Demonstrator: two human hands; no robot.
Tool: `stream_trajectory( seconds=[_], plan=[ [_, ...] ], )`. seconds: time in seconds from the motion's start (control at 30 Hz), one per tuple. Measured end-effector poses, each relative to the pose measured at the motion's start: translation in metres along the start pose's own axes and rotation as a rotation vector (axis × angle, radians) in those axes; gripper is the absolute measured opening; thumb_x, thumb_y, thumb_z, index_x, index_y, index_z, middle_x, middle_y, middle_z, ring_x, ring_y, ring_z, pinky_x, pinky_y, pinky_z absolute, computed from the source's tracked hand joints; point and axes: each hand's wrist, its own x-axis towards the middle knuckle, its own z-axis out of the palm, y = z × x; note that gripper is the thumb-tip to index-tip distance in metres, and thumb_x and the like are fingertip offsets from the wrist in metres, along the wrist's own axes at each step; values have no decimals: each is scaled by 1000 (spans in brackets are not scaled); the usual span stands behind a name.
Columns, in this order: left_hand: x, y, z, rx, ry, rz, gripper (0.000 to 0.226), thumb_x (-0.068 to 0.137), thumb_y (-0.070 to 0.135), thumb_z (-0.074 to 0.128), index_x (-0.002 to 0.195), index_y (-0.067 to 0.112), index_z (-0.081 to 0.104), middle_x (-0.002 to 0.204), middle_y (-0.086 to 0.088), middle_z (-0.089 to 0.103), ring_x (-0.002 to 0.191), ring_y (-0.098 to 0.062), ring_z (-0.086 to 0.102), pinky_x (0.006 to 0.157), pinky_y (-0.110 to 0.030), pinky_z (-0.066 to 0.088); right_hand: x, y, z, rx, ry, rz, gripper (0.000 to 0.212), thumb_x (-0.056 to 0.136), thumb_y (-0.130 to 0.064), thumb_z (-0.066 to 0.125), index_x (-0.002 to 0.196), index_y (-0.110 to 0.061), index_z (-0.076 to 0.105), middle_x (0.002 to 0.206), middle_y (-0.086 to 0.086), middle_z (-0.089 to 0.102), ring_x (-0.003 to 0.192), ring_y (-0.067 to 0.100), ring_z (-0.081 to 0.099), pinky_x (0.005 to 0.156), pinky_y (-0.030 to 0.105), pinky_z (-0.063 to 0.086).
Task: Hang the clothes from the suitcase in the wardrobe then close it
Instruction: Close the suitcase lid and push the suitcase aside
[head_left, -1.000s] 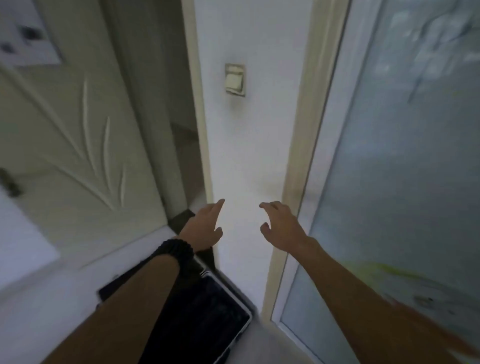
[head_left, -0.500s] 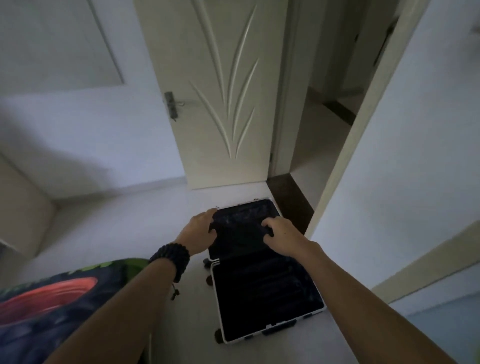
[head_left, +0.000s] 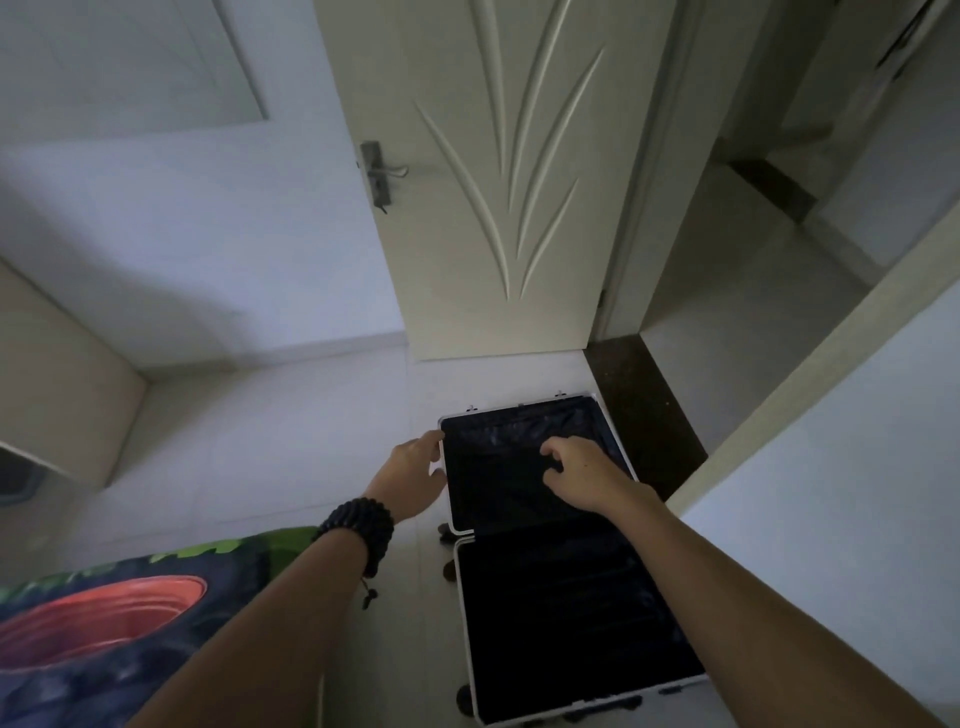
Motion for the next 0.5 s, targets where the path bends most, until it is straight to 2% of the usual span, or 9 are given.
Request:
stream_trajectory(
  seconds=[0.1, 0.23, 0.33, 0.4, 0.5],
  plan=[
    [58, -15, -3, -9, -11, -18, 51, 94, 14, 52, 143, 14, 39, 123, -6, 60, 113, -21, 56, 94, -26, 45, 64, 0, 0, 19, -38, 25, 44, 93, -22, 54, 136, -17, 48, 136, 9, 48, 111, 19, 54, 91, 28, 45],
    [146, -43, 0, -7, -72, -23, 53, 94, 15, 52, 145, 13, 38, 123, -9, 61, 110, -20, 57, 91, -24, 45, 155, 3, 9, 27, -88, 61, 46, 93, -21, 52, 138, -15, 46, 139, 11, 47, 119, 23, 52, 100, 34, 46],
    [246, -82, 17, 6, -112, 3, 45, 93, 9, 52, 138, 8, 45, 114, -10, 64, 96, -18, 59, 80, -19, 44, 258, 19, 31, 26, -117, 90, 46, 93, -20, 49, 138, -16, 46, 139, 11, 46, 120, 25, 53, 100, 37, 47],
    [328, -118, 40, 13, -140, -6, 39, 91, 8, 52, 130, 6, 49, 107, -12, 66, 89, -22, 61, 77, -23, 47, 338, 38, 54, 26, -113, 121, 40, 93, -18, 48, 133, -15, 49, 135, 13, 48, 115, 27, 55, 98, 40, 49],
    [452, -181, 94, 3, -227, -24, 45, 89, 10, 49, 134, 6, 46, 109, -14, 66, 89, -28, 67, 84, -36, 55, 464, 79, 103, -10, -137, 156, 38, 94, -14, 44, 132, -12, 49, 133, 13, 48, 116, 30, 53, 99, 45, 47]
  ],
)
